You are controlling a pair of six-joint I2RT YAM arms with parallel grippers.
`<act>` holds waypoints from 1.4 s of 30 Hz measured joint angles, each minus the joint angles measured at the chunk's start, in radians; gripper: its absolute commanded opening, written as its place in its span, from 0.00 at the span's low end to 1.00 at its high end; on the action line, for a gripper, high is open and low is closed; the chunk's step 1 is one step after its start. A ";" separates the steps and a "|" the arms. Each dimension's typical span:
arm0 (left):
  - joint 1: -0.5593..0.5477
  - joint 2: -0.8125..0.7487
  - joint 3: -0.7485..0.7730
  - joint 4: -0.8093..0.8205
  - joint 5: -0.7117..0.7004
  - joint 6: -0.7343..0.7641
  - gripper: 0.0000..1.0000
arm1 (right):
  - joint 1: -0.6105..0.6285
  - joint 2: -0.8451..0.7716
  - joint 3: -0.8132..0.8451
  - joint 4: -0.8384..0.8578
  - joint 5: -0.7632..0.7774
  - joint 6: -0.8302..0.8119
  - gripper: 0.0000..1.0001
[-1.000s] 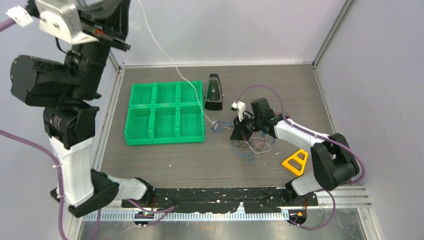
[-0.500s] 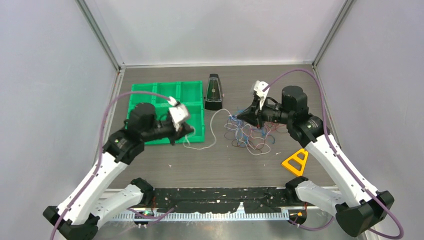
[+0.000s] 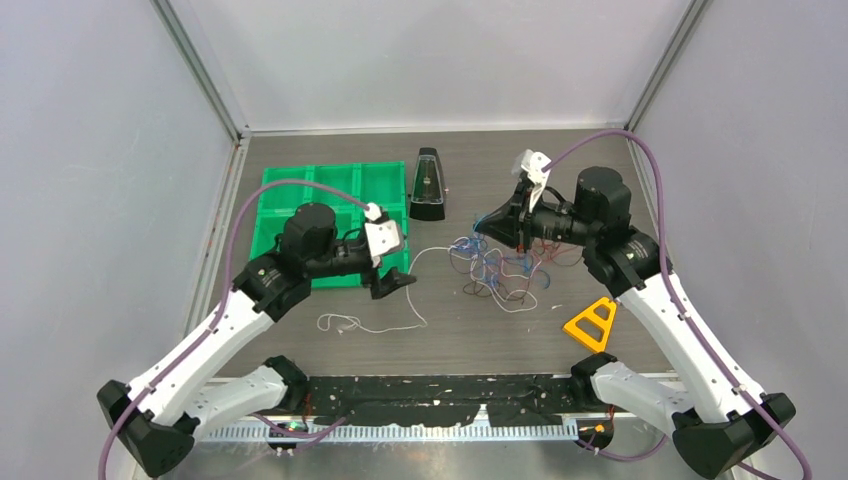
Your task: Untangle the cables
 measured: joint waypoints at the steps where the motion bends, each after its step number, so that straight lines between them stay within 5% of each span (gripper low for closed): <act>1: -0.011 0.016 0.015 0.040 0.000 -0.014 0.79 | 0.000 0.000 0.002 0.002 -0.006 0.005 0.05; 6: -0.085 0.146 0.055 0.234 -0.003 -0.070 0.66 | 0.000 0.000 0.009 0.009 -0.024 0.023 0.05; 8: -0.103 0.214 0.074 0.268 0.000 -0.083 0.49 | 0.000 0.000 0.010 0.013 -0.026 0.029 0.06; 11: -0.123 0.316 0.098 0.293 -0.007 -0.096 0.01 | 0.000 0.000 0.014 0.015 -0.027 0.040 0.06; 18: -0.127 0.304 0.019 0.289 -0.071 -0.037 0.00 | -0.045 -0.010 0.040 -0.013 0.005 0.025 0.05; 26: -0.056 0.137 -0.190 0.282 -0.124 -0.058 0.00 | -0.318 -0.014 0.044 -0.080 0.008 -0.007 0.05; 29: -0.034 0.132 -0.190 0.270 -0.138 -0.076 0.00 | -0.369 0.002 0.035 -0.101 0.016 -0.045 0.07; 31: -0.035 0.132 -0.163 0.254 -0.139 -0.091 0.00 | -0.372 0.024 0.016 -0.126 0.007 -0.073 0.17; 33: -0.039 0.134 -0.116 0.251 -0.139 -0.106 0.00 | -0.364 0.071 0.019 -0.173 -0.020 -0.103 0.14; 36: -0.041 0.135 -0.024 0.268 -0.139 -0.150 0.00 | -0.332 0.170 0.031 -0.264 -0.052 -0.166 0.25; 38: -0.041 0.138 0.020 0.286 -0.139 -0.175 0.00 | -0.303 0.200 0.031 -0.331 -0.061 -0.205 0.47; 39: -0.041 0.142 0.042 0.292 -0.139 -0.187 0.00 | -0.289 0.201 0.031 -0.359 -0.064 -0.222 0.70; 42: -0.044 0.156 0.076 0.296 -0.142 -0.210 0.00 | -0.249 0.174 0.034 -0.412 -0.086 -0.263 0.93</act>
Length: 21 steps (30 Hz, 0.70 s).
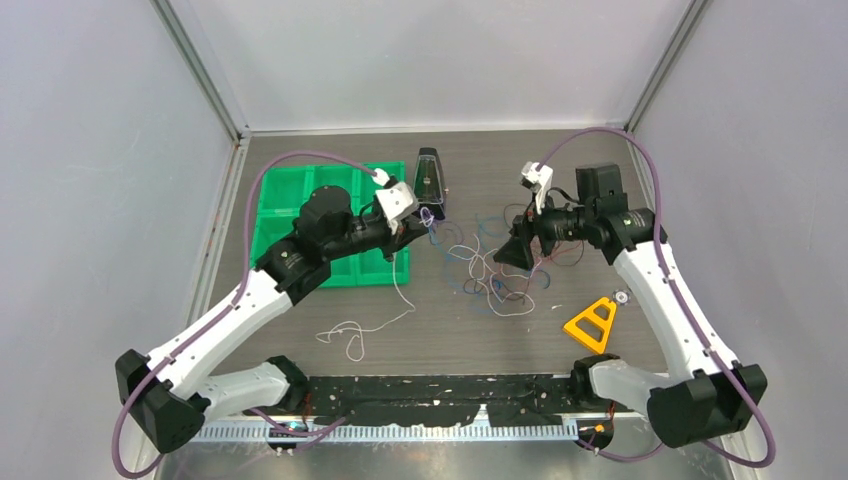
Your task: Untangle the cables
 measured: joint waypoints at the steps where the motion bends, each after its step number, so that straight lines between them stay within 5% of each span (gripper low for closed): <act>1: -0.001 0.007 0.006 -0.001 -0.002 -0.007 0.00 | 0.016 -0.012 0.006 -0.015 -0.010 -0.006 0.96; 6: -0.012 0.037 0.011 -0.008 -0.020 -0.020 0.00 | 0.143 -0.078 0.043 0.008 -0.045 0.059 0.94; 11: -0.028 0.051 0.011 -0.009 -0.032 -0.020 0.00 | 0.292 -0.098 0.068 0.136 -0.042 0.200 0.77; 21: -0.049 0.105 0.051 -0.009 -0.060 -0.048 0.00 | 0.371 0.040 0.048 0.407 0.021 0.441 0.85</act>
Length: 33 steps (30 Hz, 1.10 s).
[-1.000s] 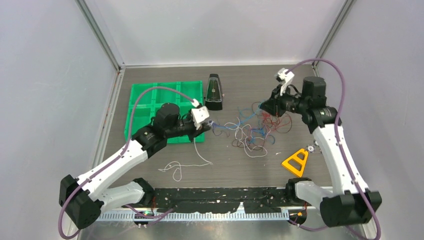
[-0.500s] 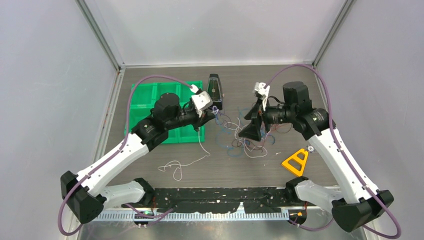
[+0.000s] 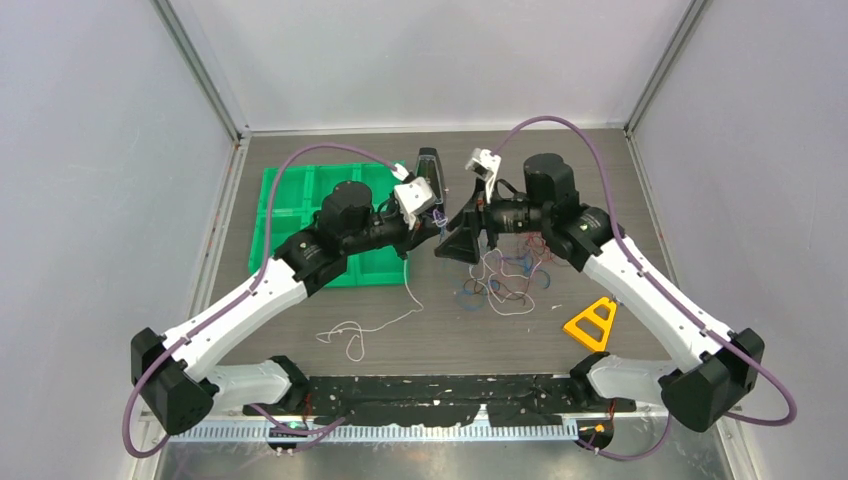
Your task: Untangle the cables
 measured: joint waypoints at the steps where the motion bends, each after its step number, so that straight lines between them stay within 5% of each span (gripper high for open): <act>1: -0.001 0.003 0.005 0.000 -0.002 -0.003 0.00 | 0.008 0.011 0.000 0.008 0.007 0.004 0.74; 2: -0.001 0.006 0.011 0.000 -0.002 -0.009 0.00 | 0.015 0.023 0.000 0.014 0.017 0.007 0.62; 3: -0.001 0.008 0.017 0.000 -0.002 -0.018 0.00 | 0.020 0.034 0.000 0.019 0.028 0.009 0.29; 4: -0.001 0.010 0.021 0.000 -0.002 -0.023 0.00 | 0.023 0.043 0.000 0.023 0.036 0.006 0.11; 6: 0.001 0.010 0.028 -0.007 -0.003 -0.032 0.00 | 0.020 0.056 -0.002 0.014 0.077 -0.007 0.06; 12: 0.077 0.006 0.043 -0.023 0.029 -0.068 0.00 | -0.079 0.023 -0.025 -0.090 0.112 -0.127 0.05; 21: 0.216 -0.103 0.043 -0.073 0.088 -0.129 0.00 | -0.442 -0.034 -0.118 -0.316 0.216 -0.385 0.05; 29: 0.323 -0.159 0.042 -0.110 0.124 -0.132 0.00 | -0.509 -0.034 -0.122 -0.387 0.217 -0.479 0.05; 33: 0.349 -0.169 0.064 -0.160 0.169 -0.119 0.00 | -0.513 -0.013 -0.124 -0.396 0.198 -0.494 0.25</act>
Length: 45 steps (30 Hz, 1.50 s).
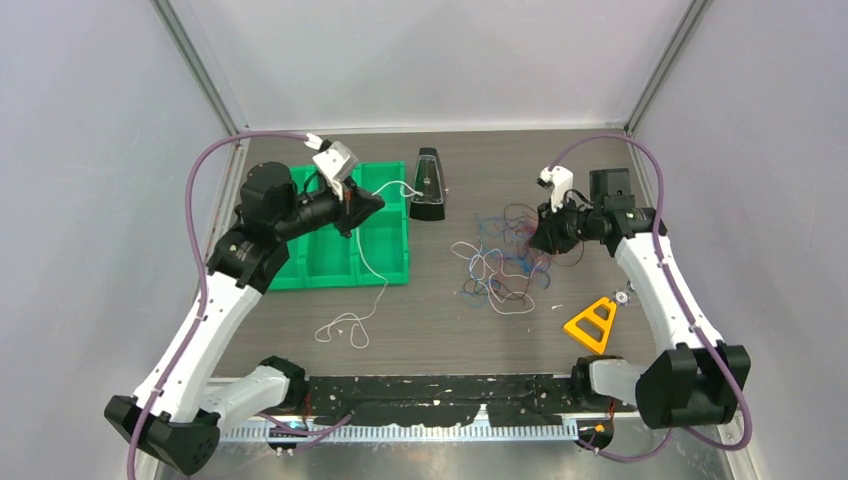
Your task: Untangle the cables
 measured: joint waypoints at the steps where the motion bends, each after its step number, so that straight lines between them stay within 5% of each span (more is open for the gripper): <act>1: 0.003 0.002 0.021 -0.024 0.018 0.010 0.00 | 0.001 0.013 0.000 -0.006 -0.007 -0.005 0.28; 7: 0.003 0.000 0.155 -0.302 0.090 0.270 0.00 | 0.016 0.115 0.001 -0.071 -0.022 -0.056 0.24; 11: 0.005 -0.046 -0.029 -0.523 0.056 0.555 0.03 | 0.017 0.116 0.007 -0.097 -0.026 -0.072 0.32; 16: 0.006 -0.040 -0.387 -0.589 -0.074 0.765 0.65 | 0.018 0.120 0.037 -0.121 -0.031 -0.075 0.48; 24: -0.005 0.109 -0.503 -0.460 -0.219 0.838 0.89 | 0.018 0.139 0.090 -0.144 -0.032 -0.077 0.52; 36: -0.094 0.215 -0.543 -0.380 -0.295 0.885 0.72 | 0.019 0.154 0.097 -0.156 -0.029 -0.073 0.52; 38: -0.109 0.205 -0.549 -0.380 -0.300 0.888 0.56 | 0.019 0.154 0.097 -0.156 -0.029 -0.072 0.52; 41: -0.119 0.215 -0.546 -0.395 -0.299 0.885 0.10 | 0.019 0.154 0.097 -0.156 -0.029 -0.069 0.51; 43: -0.125 0.232 -0.531 -0.399 -0.309 0.882 0.00 | 0.019 0.154 0.097 -0.156 -0.029 -0.067 0.51; 45: -0.127 0.238 -0.523 -0.401 -0.310 0.886 0.00 | 0.019 0.154 0.097 -0.156 -0.029 -0.066 0.51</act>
